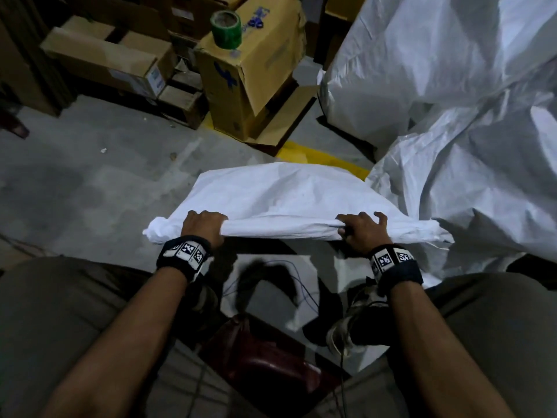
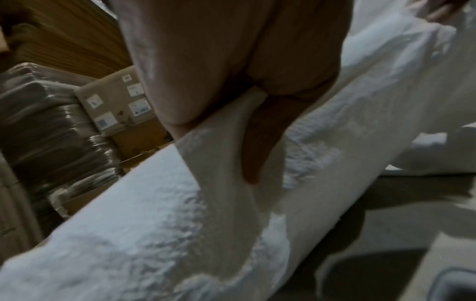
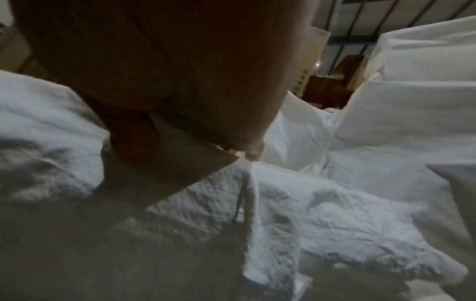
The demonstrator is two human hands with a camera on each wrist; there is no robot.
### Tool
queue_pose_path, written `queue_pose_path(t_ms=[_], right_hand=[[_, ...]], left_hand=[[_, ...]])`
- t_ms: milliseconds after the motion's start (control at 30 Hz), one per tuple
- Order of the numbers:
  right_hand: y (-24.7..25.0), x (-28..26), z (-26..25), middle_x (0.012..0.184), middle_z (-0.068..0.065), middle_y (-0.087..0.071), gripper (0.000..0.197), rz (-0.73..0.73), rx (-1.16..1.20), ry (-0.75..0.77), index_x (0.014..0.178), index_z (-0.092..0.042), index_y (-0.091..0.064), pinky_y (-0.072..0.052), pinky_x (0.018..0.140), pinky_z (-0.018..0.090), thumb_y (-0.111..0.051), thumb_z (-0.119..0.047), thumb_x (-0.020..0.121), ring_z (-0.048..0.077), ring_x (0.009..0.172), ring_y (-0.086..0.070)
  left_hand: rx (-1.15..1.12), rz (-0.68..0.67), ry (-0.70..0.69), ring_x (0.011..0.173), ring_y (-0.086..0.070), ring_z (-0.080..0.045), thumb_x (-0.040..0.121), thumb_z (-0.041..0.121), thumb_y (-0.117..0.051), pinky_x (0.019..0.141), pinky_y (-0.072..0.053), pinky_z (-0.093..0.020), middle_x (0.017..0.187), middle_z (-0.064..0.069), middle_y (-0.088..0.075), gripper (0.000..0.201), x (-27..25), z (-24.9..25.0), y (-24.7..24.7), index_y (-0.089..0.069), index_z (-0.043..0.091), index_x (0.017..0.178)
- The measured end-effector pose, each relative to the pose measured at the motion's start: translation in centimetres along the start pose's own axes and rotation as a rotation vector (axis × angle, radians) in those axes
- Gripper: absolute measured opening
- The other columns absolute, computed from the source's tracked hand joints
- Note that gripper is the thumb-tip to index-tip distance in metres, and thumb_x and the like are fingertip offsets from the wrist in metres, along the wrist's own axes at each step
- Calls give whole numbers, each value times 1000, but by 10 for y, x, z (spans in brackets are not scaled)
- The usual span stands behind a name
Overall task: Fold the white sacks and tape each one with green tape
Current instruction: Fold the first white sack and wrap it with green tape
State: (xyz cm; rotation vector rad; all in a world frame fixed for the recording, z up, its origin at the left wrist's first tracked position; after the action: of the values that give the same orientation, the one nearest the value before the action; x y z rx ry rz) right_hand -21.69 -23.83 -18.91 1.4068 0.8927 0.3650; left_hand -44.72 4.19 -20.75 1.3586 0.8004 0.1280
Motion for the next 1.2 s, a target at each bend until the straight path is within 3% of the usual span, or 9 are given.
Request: queue_pose_path(t_ms=[233, 333, 433, 533, 733, 900, 967, 1067, 1200], right_hand=[[13, -10, -9, 108, 10, -53, 37, 437, 31, -277, 106, -21, -57, -39, 80, 52, -70, -43, 81, 34, 105, -50], [-1, -16, -22, 108, 14, -47, 38, 417, 132, -163, 110, -14, -53, -48, 69, 49, -69, -37, 85, 39, 99, -52], [-19, -20, -44, 141, 8, -40, 74, 218, 66, 109, 138, -29, -47, -45, 92, 56, -76, -53, 75, 35, 127, -42], [-37, -19, -53, 164, -3, -11, 107, 23, -108, 180, 155, -45, -14, -15, 111, 70, -81, -48, 72, 30, 151, -10], [-56, -3, -27, 153, -3, -39, 105, 77, -170, 82, 154, -47, -20, -7, 106, 71, -80, -22, 71, 28, 147, -28], [-46, 6, -31, 123, -4, -59, 68, -19, -144, 105, 139, -39, -49, -12, 111, 66, -66, -14, 78, 21, 123, -51], [-40, 7, -38, 123, -5, -61, 59, -67, -169, 141, 135, -38, -52, -14, 111, 59, -63, -18, 81, 21, 119, -54], [-33, 10, -49, 124, -4, -63, 53, -93, -153, 163, 134, -38, -54, -17, 111, 51, -59, -22, 83, 20, 120, -56], [-17, 17, -69, 126, -2, -65, 54, -62, -136, 216, 134, -36, -54, -26, 106, 44, -44, -33, 81, 22, 118, -59]], left_hand=[[-205, 12, 232, 128, -50, -36, 92, 20, -58, 106, -37, -38, 138, -18, -53, 44, 3, -13, -9, -56, 18, 135], [-255, -16, 271, 129, -50, -37, 94, 20, -55, 106, -37, -39, 140, -20, -51, 43, 6, -17, -11, -54, 16, 136], [-316, -89, 283, 131, -50, -36, 94, 20, -54, 107, -39, -39, 145, -18, -49, 45, 11, -22, -12, -51, 17, 139], [-336, -173, 286, 133, -48, -35, 96, 22, -53, 108, -38, -37, 149, -16, -46, 48, 13, -29, -17, -46, 16, 143], [-379, -348, 230, 139, -42, -32, 97, 17, -53, 109, -36, -30, 153, -19, -41, 55, 9, -32, -33, -38, 6, 148], [-340, -369, 192, 134, -48, -31, 91, 15, -58, 105, -41, -30, 147, -16, -50, 51, 10, -36, -38, -51, 10, 141], [-275, -301, 169, 129, -52, -30, 85, 17, -62, 103, -42, -34, 139, -10, -57, 46, 8, -36, -34, -60, 19, 131], [-308, 50, 36, 117, -56, -32, 80, 17, -63, 95, -39, -40, 117, -6, -66, 32, 4, -16, -20, -63, 22, 111], [-307, 282, -311, 112, -56, -30, 78, 46, -48, 96, -39, -45, 122, -4, -62, 57, -15, 58, -11, -60, 17, 126]])
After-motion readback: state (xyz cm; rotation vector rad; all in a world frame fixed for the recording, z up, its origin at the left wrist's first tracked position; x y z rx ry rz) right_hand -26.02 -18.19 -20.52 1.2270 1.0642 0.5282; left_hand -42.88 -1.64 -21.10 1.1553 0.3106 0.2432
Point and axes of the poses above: each hand's wrist, its own x-axis towards the middle knuckle, its own y-axis out of the back of the hand, z = x × y, the point moved 3 cm from there along x, towards the middle knuckle
